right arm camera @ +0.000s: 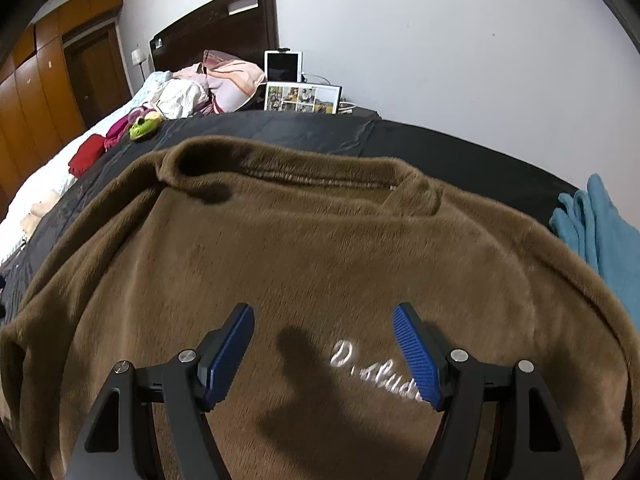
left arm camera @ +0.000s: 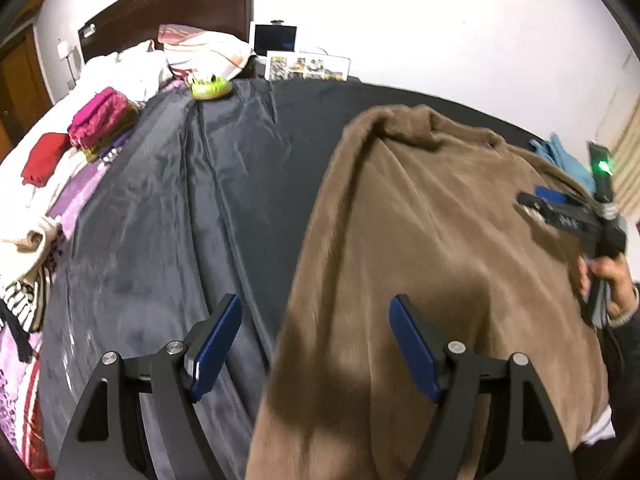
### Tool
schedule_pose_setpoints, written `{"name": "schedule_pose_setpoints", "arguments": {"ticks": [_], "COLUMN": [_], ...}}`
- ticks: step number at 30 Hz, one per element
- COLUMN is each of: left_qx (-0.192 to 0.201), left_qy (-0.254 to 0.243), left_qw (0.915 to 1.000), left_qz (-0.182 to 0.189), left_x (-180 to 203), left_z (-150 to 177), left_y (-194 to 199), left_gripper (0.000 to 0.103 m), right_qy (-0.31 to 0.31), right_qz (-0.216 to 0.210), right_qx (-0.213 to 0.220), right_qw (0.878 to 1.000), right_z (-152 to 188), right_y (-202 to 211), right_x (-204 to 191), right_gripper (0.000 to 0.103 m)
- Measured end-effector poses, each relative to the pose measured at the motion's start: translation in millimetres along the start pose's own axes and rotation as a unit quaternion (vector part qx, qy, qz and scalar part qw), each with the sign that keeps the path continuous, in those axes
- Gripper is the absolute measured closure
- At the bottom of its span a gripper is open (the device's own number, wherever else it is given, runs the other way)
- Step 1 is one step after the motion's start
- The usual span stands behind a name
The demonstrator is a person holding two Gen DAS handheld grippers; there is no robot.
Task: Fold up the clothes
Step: 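Lower the held brown fleece onto the black bed sheet with both grippers, then spread the fleece flat on the bed, pressing it with both grippers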
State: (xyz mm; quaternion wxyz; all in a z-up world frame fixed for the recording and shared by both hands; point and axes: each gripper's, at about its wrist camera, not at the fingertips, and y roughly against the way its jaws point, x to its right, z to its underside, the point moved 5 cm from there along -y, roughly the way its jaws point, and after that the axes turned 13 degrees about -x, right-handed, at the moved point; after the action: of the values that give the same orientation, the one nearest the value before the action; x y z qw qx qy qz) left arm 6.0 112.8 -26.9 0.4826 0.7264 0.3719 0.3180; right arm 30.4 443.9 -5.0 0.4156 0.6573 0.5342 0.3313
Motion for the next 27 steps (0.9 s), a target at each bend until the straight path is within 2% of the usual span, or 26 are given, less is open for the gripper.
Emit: {"name": "schedule_pose_setpoints", "arguments": {"ticks": [5,12,15,19,20,23,27], "left_qx": [0.009,0.013,0.002,-0.014,-0.015,-0.008,0.006], "left_qy": [-0.031,-0.033,-0.020,0.002,0.008,0.025,0.035], "left_qw": [0.9988,0.9976,0.9994,0.9984,0.9968,0.9937,0.9820], "left_qz": [0.036,0.060,0.027,-0.054,-0.079,-0.109,-0.185], "left_x": [16.5,36.6,30.9,17.1,11.8,-4.4,-29.6], "left_z": [40.0,55.4,53.2,51.3,50.3,46.8,38.0], "left_y": [8.6,1.4,-10.2,-28.2,-31.3,-30.4,-23.8], "left_gripper": [0.023,0.022,0.022,0.022,0.022,0.020,0.020], "right_qy": [-0.005,-0.018,-0.026,-0.034,-0.036,-0.039,-0.039], "right_qz": [0.003,-0.018,-0.026,-0.036,-0.039,-0.045,-0.046], "right_qx": [-0.007,0.000,0.005,0.008,0.008,0.009,0.010], "right_qw": [1.000,1.000,0.999,0.999,0.999,0.998,0.998], "right_z": [10.0,15.5,16.6,18.6,18.9,18.7,18.8], "right_y": [-5.3,-12.3,-11.3,-10.7,-10.6,-10.4,-10.3], "right_x": [2.0,4.3,6.7,11.1,11.9,13.6,13.5], "right_gripper": [0.029,0.029,0.029,0.029,0.029,0.029,0.029]}}
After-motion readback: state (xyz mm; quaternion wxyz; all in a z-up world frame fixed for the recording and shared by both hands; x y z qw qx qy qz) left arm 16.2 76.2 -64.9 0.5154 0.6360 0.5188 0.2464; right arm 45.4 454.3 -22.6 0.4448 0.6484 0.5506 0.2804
